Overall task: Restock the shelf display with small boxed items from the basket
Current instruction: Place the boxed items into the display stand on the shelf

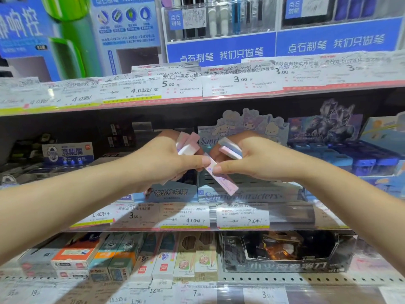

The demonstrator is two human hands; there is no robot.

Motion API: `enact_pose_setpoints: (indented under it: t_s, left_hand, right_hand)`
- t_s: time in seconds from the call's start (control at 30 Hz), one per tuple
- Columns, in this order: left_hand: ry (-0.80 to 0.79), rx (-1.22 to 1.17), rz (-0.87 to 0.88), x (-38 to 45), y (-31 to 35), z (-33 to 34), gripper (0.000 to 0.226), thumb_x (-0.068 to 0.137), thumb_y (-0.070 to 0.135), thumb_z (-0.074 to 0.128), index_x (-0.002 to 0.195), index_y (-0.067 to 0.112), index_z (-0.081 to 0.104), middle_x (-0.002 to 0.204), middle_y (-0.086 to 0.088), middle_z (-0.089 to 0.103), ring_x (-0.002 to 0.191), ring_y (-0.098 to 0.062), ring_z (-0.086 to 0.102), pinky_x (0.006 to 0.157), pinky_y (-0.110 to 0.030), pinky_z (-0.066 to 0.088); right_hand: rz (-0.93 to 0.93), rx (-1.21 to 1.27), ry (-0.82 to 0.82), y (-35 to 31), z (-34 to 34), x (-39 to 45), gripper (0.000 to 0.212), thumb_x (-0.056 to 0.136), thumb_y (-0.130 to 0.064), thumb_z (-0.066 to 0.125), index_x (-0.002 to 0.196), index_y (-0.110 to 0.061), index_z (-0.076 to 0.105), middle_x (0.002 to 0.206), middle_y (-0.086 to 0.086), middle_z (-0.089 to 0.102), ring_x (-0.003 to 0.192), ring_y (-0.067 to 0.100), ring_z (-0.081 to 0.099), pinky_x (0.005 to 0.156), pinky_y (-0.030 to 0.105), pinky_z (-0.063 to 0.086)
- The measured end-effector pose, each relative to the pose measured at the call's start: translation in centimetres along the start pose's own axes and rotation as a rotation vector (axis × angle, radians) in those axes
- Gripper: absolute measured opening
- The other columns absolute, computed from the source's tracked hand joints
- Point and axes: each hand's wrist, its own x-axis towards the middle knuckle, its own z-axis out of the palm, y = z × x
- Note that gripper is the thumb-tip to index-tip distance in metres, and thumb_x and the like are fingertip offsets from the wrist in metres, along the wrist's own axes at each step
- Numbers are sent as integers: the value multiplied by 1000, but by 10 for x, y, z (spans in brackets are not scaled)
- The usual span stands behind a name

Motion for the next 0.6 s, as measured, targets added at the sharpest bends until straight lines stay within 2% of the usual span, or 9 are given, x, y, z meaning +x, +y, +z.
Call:
enact_pose_setpoints:
  t_s: [0.07,0.13,0.2,0.23,0.33,0.4,0.47,0.53,0.6]
  left_hand:
    - [54,78,49,-1,1,1,27,82,29,66,69,6,65,36,4,41,40,-14,35,38,-19,27]
    - [98,320,169,-2,-3,-2,37,85,39,59,78,3,65,52,-3,57,50,-15,50,47,-22,38]
    - [53,527,282,-5,-9,-4,21,85,28,56,84,8,63,70,-12,63,64,-25,55,60,-35,43]
    - [20,609,320,-7,-12,-6,9,84,16,55,77,19,60,69,-5,60,64,-21,54,60,-35,42]
    - [8,780,327,-14,-13,-11,40,78,4,53,67,40,40,77,8,59,62,-11,52,58,-33,43]
    - [-18,846,336,-18,-15,-12,42,80,7,52,100,44,56,97,3,67,75,-19,61,66,-36,51]
    - [-85,1003,330,-18,-20,-10,62,85,12,49,136,45,36,120,3,61,96,-23,61,74,-36,51]
    - [-139,1113,304,-21,-17,-7,69,87,14,45,139,52,21,138,6,49,104,-24,59,75,-33,48]
    - [-169,1094,340,-23,-19,-6,72,85,12,45,137,56,21,150,9,35,110,-23,60,76,-31,48]
  right_hand:
    - [-8,-22,11,4,0,2,24,83,-35,63,98,-16,62,68,-2,56,53,-2,46,52,13,34]
    - [-45,41,3,7,-2,4,31,85,-27,62,115,-25,55,83,-26,55,71,-19,51,72,3,40]
    - [-68,118,31,11,-4,7,33,87,-18,61,117,-27,54,91,-32,58,91,-14,55,97,13,41]
    - [-67,129,54,14,-5,8,30,86,-17,61,114,-28,56,94,-24,62,95,-2,59,100,24,43]
    - [-66,89,128,19,-2,11,23,86,-18,60,106,-30,58,99,2,66,95,18,62,85,27,47]
    - [-54,81,189,20,2,15,23,86,-17,61,103,-31,56,95,-3,65,91,17,60,76,20,46]
    - [-36,74,297,20,4,20,22,84,-15,63,98,-28,53,92,-6,60,87,15,56,69,16,42]
    - [-30,58,394,20,8,25,21,82,-14,65,93,-25,51,95,-5,56,88,13,53,68,17,39]
    - [-18,44,443,19,11,29,22,81,-16,66,91,-25,49,95,-5,55,89,13,52,72,23,39]
